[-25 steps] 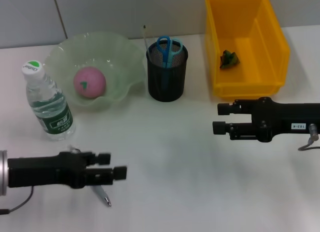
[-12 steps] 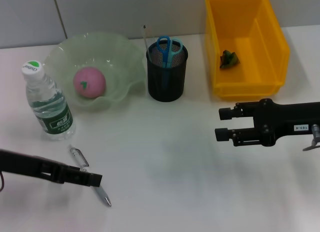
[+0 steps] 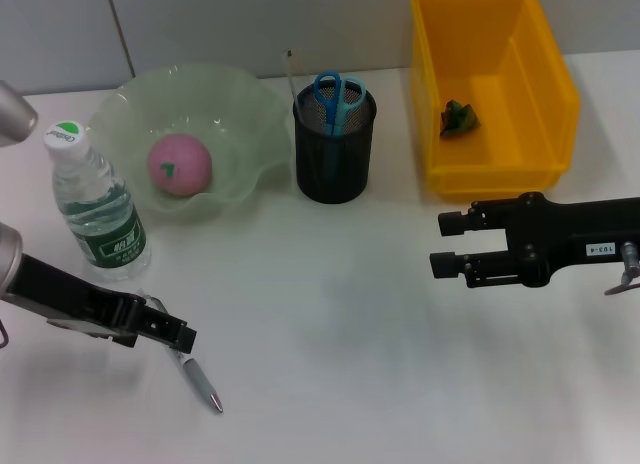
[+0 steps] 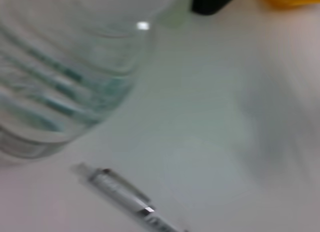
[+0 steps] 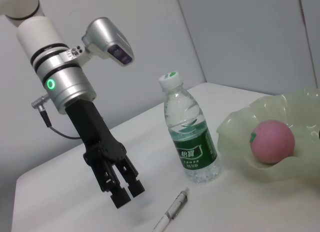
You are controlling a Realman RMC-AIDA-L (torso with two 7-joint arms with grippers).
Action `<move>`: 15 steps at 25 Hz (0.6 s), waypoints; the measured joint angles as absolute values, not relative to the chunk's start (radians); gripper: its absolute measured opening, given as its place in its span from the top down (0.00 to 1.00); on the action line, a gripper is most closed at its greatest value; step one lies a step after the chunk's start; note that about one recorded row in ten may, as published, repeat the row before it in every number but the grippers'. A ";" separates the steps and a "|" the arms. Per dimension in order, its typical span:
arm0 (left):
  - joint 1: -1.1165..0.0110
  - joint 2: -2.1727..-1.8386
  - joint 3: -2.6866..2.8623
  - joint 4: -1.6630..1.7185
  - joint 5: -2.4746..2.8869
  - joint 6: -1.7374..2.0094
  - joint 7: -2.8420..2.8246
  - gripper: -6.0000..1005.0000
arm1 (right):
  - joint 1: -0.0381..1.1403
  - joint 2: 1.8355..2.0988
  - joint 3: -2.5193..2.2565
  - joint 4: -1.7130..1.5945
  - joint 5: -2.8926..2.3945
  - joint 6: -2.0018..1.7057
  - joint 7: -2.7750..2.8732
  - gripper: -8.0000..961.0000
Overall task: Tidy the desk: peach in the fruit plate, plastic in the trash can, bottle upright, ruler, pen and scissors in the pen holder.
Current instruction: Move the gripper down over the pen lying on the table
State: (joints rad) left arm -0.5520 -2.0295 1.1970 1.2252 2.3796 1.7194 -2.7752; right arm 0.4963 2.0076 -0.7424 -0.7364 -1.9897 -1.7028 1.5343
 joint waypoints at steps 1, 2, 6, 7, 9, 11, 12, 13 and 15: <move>-0.563 -2.035 1.197 1.225 2.407 1.724 -2.793 0.16 | 0.498 2.007 -0.742 -0.736 -1.990 -1.703 1.536 0.28; -0.575 -2.042 1.197 1.225 2.435 1.729 -2.807 0.16 | 0.499 2.007 -0.742 -0.736 -1.991 -1.703 1.538 0.28; -0.612 -2.063 1.203 1.221 2.524 1.747 -2.850 0.16 | 0.508 2.007 -0.742 -0.736 -1.998 -1.701 1.543 0.28; -0.619 -2.065 1.205 1.220 2.540 1.749 -2.861 0.16 | 0.510 2.007 -0.742 -0.736 -1.999 -1.701 1.543 0.28; -0.634 -2.069 1.200 1.213 2.556 1.752 -2.878 0.16 | 0.512 2.006 -0.742 -0.736 -1.999 -1.701 1.543 0.28; -0.646 -2.070 1.187 1.204 2.559 1.755 -2.879 0.16 | 0.515 2.006 -0.742 -0.736 -2.000 -1.701 1.543 0.28; -0.651 -2.071 1.183 1.198 2.559 1.756 -2.880 0.16 | 0.516 2.006 -0.742 -0.736 -2.000 -1.701 1.543 0.28; -0.658 -2.071 1.183 1.189 2.560 1.757 -2.880 0.16 | 0.517 2.005 -0.742 -0.736 -2.001 -1.701 1.543 0.28; -0.664 -2.071 1.186 1.178 2.560 1.756 -2.880 0.16 | 0.517 2.005 -0.742 -0.736 -2.001 -1.701 1.543 0.28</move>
